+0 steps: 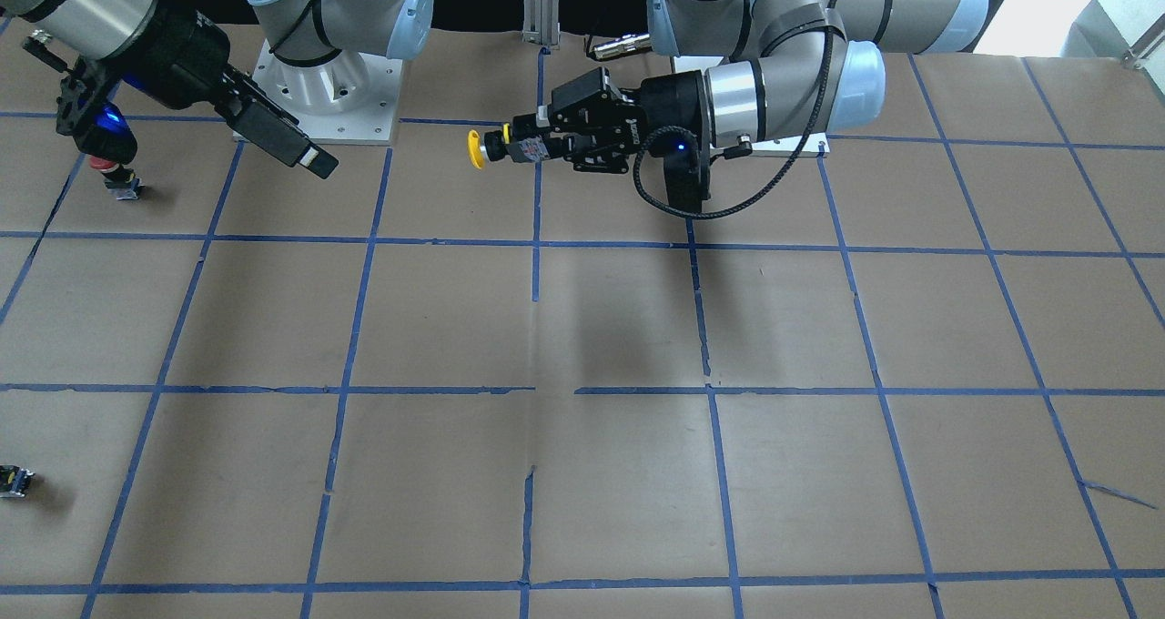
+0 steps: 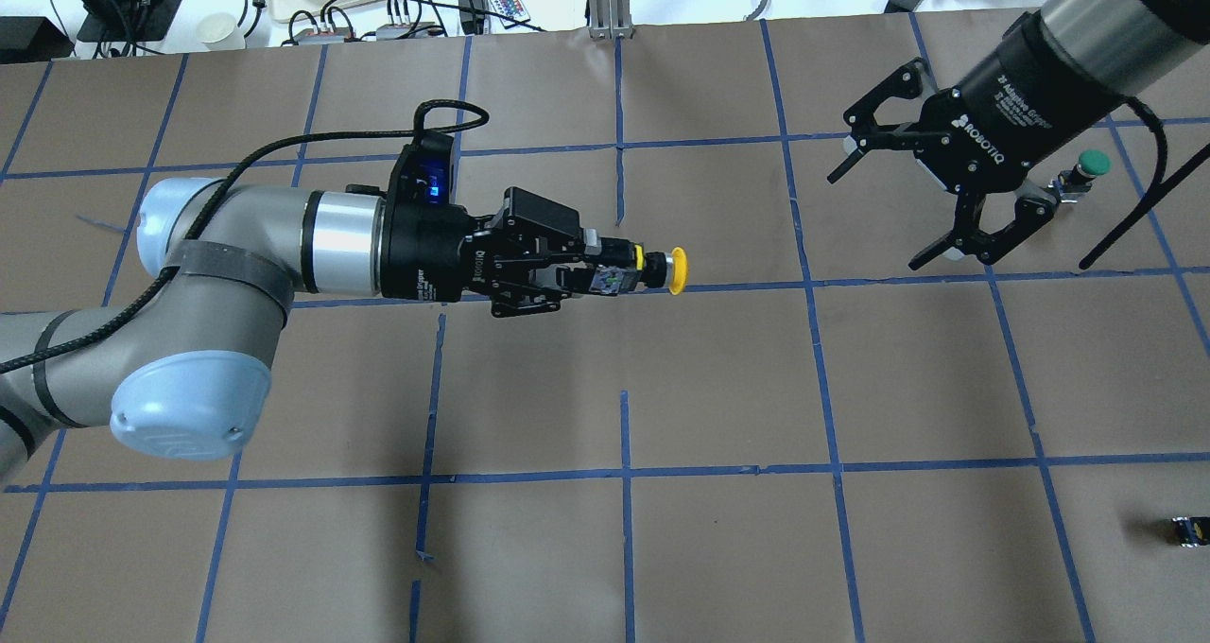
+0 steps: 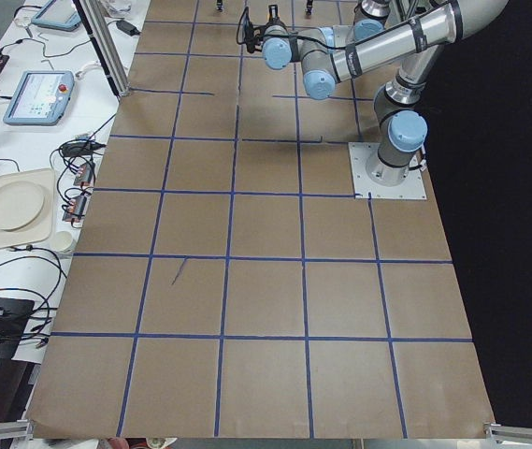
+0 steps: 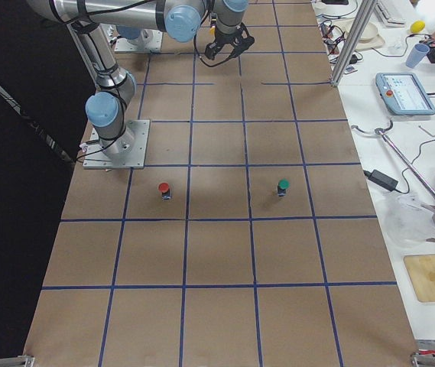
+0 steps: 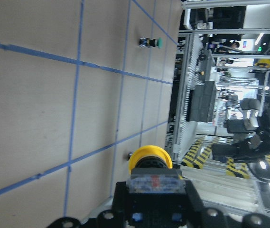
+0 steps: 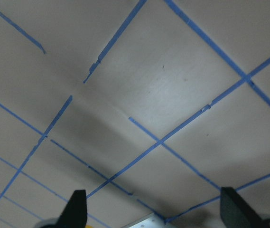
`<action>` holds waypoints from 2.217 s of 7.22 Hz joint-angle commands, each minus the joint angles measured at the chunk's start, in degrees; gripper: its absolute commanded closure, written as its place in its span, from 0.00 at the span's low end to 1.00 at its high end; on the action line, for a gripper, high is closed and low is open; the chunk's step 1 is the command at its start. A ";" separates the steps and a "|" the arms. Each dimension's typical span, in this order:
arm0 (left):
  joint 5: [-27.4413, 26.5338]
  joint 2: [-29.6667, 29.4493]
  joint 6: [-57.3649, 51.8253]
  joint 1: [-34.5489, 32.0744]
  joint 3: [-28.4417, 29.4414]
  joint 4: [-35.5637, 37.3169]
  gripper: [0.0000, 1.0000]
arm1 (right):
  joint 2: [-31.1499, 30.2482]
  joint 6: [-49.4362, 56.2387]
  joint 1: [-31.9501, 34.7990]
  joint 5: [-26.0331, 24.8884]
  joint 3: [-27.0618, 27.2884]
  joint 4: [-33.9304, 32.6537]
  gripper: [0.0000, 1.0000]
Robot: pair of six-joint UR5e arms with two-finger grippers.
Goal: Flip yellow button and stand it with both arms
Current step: 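Lift the button with the left gripper and carry it toward the table center, then hold the button out with the left gripper while the right gripper approaches its yellow cap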
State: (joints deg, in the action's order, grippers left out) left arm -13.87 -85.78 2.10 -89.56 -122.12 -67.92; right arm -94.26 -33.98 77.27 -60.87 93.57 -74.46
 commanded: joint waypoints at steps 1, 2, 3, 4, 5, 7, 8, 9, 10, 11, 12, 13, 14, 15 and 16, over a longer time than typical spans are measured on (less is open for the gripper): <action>3.60 -1.40 12.78 -3.52 -0.22 13.80 0.98 | 1.88 -4.74 -2.39 12.73 -1.28 6.34 0.00; 3.50 -2.63 17.02 -3.78 -0.22 18.74 0.98 | 3.11 -6.00 -2.48 16.10 -0.85 6.87 0.00; 3.50 -4.38 18.02 -4.31 -0.14 21.23 0.98 | 3.30 -6.01 -2.83 20.75 -0.06 7.22 0.00; 3.50 -6.05 18.11 -4.40 -0.05 22.73 0.98 | 3.99 -6.01 -3.61 26.45 1.34 7.49 0.00; 3.59 -6.24 20.29 -4.57 -0.05 23.36 0.98 | 4.26 -5.75 -4.23 29.73 3.18 10.71 0.00; 4.03 -6.42 27.05 -4.58 -0.05 27.74 0.98 | 3.91 -5.48 -4.33 30.90 6.87 11.18 0.00; 4.20 -6.42 27.08 -4.58 -0.05 27.84 0.98 | 3.65 -5.39 -4.33 31.42 8.63 11.27 0.00; 4.47 -6.42 27.25 -4.58 -0.05 27.85 0.98 | 3.39 -5.48 -4.24 32.82 9.08 12.14 0.00; 5.43 -6.33 27.17 -4.49 -0.05 27.85 0.98 | 2.34 -5.48 -4.15 32.83 9.09 13.71 0.00; 5.52 -6.33 27.17 -4.49 -0.05 27.85 0.98 | 1.37 -5.74 -3.98 32.83 9.09 15.47 0.00; 5.52 -6.33 27.25 -4.49 -0.05 27.85 0.98 | 0.93 -5.40 -4.24 32.49 9.00 17.84 0.00; 5.52 -6.24 27.26 -4.49 -0.05 27.93 0.98 | 0.05 -5.39 -3.89 32.48 9.17 18.38 0.00; 5.52 -6.24 27.34 -4.49 -0.05 27.93 0.98 | -0.74 -5.31 -3.89 32.13 9.78 19.17 0.00; 5.52 -6.24 27.34 -4.49 -0.05 27.93 0.98 | -1.88 -5.31 -3.80 31.96 11.01 19.35 0.00; 5.61 -6.24 27.34 -4.49 -0.05 27.93 0.98 | -3.11 -5.31 -3.80 31.87 12.85 19.35 0.00</action>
State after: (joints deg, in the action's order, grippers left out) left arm -8.33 -92.02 29.43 -94.04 -122.17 -39.99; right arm -95.94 -39.30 73.43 -28.84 104.55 -55.31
